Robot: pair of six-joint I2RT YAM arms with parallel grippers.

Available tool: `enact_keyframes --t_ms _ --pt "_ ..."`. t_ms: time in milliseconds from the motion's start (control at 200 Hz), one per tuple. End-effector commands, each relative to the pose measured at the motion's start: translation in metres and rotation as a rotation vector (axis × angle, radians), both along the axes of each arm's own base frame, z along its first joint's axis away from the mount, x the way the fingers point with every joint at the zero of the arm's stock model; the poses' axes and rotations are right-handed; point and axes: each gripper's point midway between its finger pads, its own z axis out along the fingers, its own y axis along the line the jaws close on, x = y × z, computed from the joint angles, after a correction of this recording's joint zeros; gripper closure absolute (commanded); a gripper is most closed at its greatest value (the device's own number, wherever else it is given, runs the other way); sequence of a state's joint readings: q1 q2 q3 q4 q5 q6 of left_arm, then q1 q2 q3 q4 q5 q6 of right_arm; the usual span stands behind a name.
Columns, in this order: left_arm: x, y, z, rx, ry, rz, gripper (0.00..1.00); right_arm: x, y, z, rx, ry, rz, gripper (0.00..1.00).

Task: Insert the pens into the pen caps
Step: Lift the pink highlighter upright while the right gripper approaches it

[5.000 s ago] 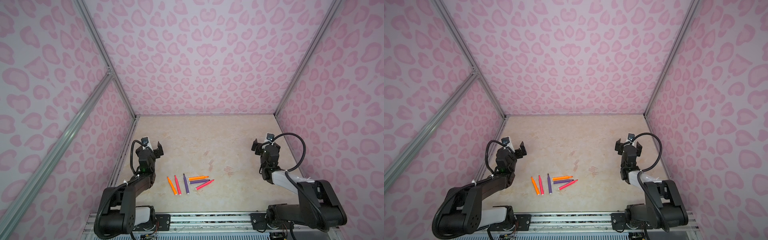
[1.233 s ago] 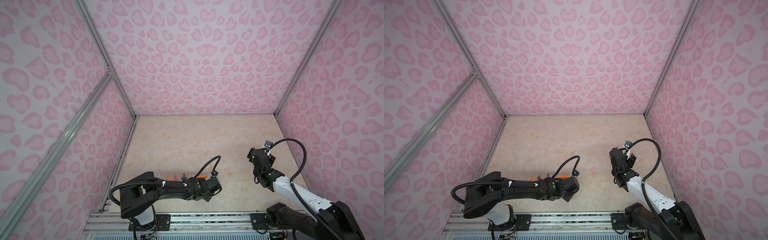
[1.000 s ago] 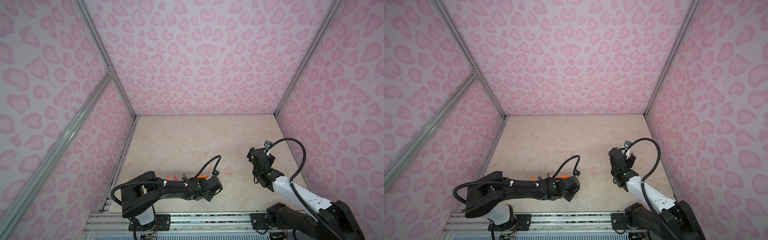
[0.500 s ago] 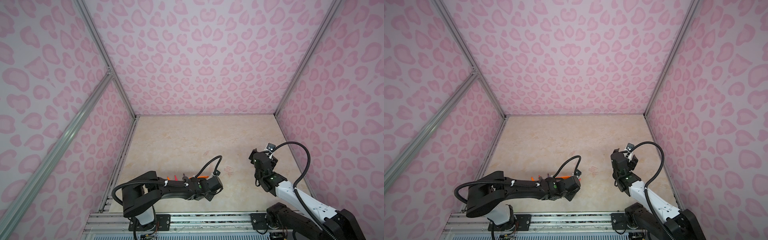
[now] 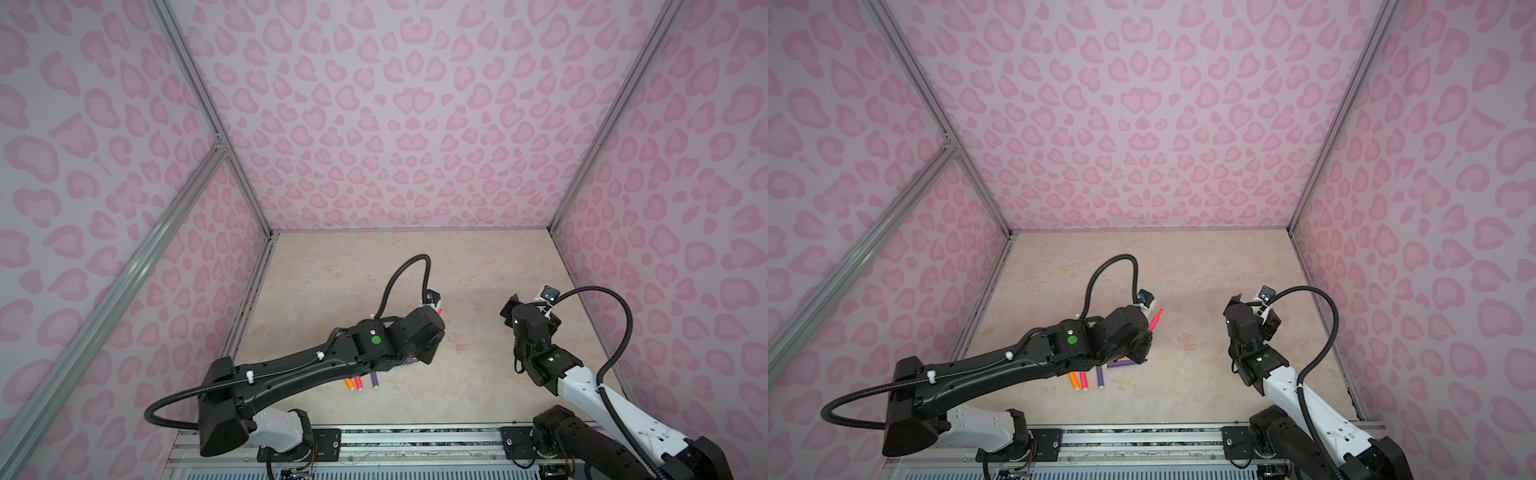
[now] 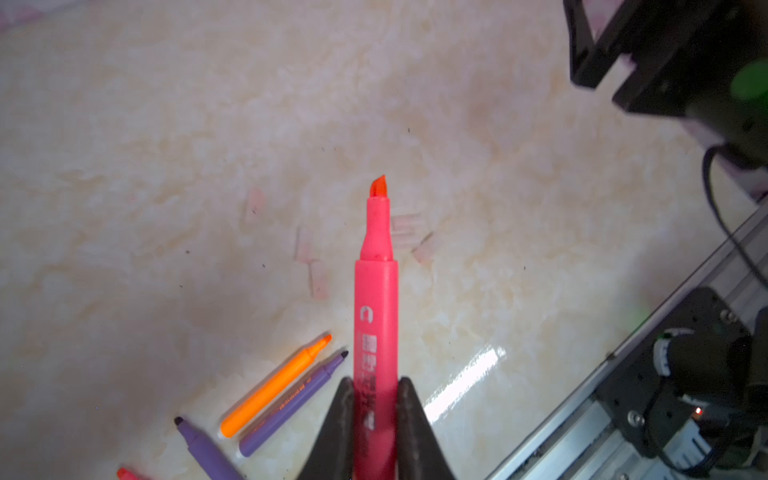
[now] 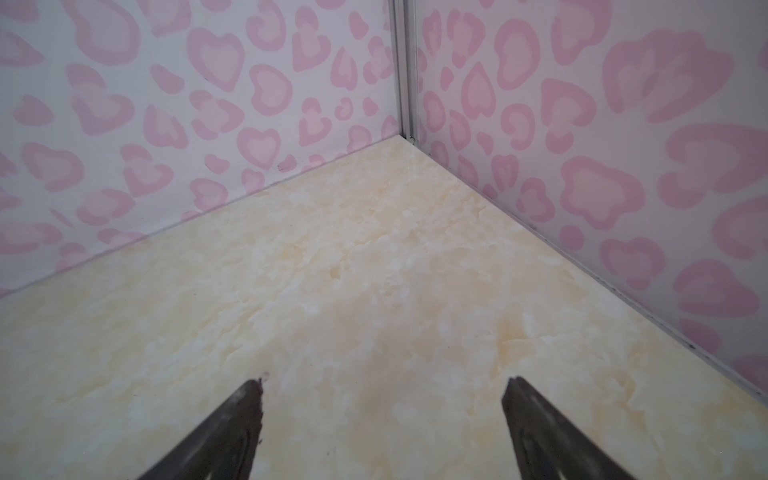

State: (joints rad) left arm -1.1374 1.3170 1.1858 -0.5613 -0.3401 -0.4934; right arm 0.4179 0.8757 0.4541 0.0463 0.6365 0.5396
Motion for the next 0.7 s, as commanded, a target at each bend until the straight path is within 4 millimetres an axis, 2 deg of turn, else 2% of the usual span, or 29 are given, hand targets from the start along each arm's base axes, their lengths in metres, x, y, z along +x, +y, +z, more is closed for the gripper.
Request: enact_keyframes --t_ms 0,60,115,150,215,310,400,460,535,635,700 --pt "0.015 0.024 0.053 -0.141 -0.215 0.056 0.96 0.004 0.05 0.017 0.165 -0.029 0.264 0.06" --pt "0.017 0.039 0.071 -0.244 -0.327 0.09 0.96 0.003 0.072 0.038 0.231 -0.055 0.363 0.05" --pt "0.018 0.054 0.074 -0.3 -0.409 0.121 0.96 -0.001 0.093 0.05 0.271 -0.036 0.441 0.05" --pt "0.018 0.063 0.068 -0.314 -0.451 0.133 0.96 -0.003 0.103 0.057 0.296 -0.016 0.476 0.07" --pt "0.018 0.077 0.042 -0.307 -0.5 0.158 0.96 -0.013 0.129 0.069 0.388 0.026 0.566 0.07" --pt "0.02 0.086 0.029 -0.312 -0.501 0.175 0.96 -0.029 0.163 0.069 0.596 0.096 0.683 0.08" --pt "0.017 0.078 0.032 -0.352 -0.47 0.145 0.96 -0.032 0.181 0.072 0.67 0.096 0.768 0.07" --pt "0.017 0.072 0.042 -0.402 -0.457 0.144 0.96 -0.022 0.179 0.07 0.582 0.097 0.755 0.04" --pt "0.029 0.069 0.062 -0.447 -0.436 0.195 0.96 0.0 0.172 0.067 0.518 0.118 0.696 0.03" --pt "0.061 0.057 0.056 -0.452 -0.259 0.255 0.96 0.028 0.192 0.061 0.589 0.108 0.766 0.05" --pt "0.068 0.03 0.04 -0.43 -0.203 0.146 0.96 0.035 0.209 0.047 0.624 0.146 0.856 0.07"
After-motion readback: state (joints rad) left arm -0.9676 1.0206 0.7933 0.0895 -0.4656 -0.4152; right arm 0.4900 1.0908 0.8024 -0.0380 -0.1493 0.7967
